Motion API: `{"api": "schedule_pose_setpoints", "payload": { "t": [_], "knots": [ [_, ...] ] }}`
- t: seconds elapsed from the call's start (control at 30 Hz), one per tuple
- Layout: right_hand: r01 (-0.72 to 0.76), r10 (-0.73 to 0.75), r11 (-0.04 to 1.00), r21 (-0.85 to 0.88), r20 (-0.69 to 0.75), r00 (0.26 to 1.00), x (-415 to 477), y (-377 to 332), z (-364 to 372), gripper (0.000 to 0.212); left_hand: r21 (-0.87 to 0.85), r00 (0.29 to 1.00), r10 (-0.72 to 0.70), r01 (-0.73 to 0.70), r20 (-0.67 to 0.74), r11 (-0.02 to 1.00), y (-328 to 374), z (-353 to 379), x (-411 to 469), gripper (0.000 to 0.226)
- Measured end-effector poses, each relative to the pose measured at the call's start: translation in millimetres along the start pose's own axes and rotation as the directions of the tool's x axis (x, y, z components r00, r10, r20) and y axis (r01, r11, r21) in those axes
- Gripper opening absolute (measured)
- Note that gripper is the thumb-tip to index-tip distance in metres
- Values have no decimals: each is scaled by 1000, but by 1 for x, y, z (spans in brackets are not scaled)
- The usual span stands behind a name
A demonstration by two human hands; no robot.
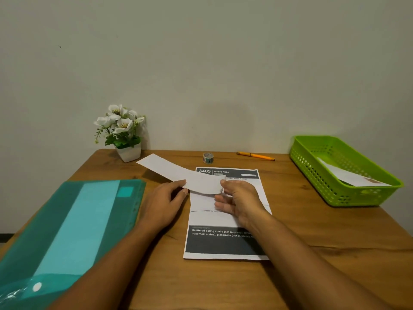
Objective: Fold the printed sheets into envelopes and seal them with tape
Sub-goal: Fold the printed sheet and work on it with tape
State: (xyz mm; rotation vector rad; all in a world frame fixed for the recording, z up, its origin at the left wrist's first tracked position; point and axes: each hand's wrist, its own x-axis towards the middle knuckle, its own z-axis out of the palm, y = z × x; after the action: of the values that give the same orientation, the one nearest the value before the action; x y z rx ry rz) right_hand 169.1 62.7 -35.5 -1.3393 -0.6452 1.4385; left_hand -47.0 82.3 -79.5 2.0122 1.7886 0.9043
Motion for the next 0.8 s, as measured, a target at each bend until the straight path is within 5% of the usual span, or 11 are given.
{"api": "schedule_pose_setpoints", "payload": {
  "t": [0.3, 0.5, 0.8],
  "knots": [
    [-60, 67, 986, 153, -42, 997, 8, -8, 5, 19, -225, 998, -58, 56, -3, 973, -3, 0, 3, 22],
    [-99, 97, 990, 105, 22, 995, 9, -9, 1, 15, -271, 996, -89, 87, 6, 959, -5, 0, 4, 12],
    [81, -68, 987, -138, 91, 993, 9, 13, -3, 13, -117, 991, -96, 85, -92, 989, 1, 2, 4, 16]
  ]
}}
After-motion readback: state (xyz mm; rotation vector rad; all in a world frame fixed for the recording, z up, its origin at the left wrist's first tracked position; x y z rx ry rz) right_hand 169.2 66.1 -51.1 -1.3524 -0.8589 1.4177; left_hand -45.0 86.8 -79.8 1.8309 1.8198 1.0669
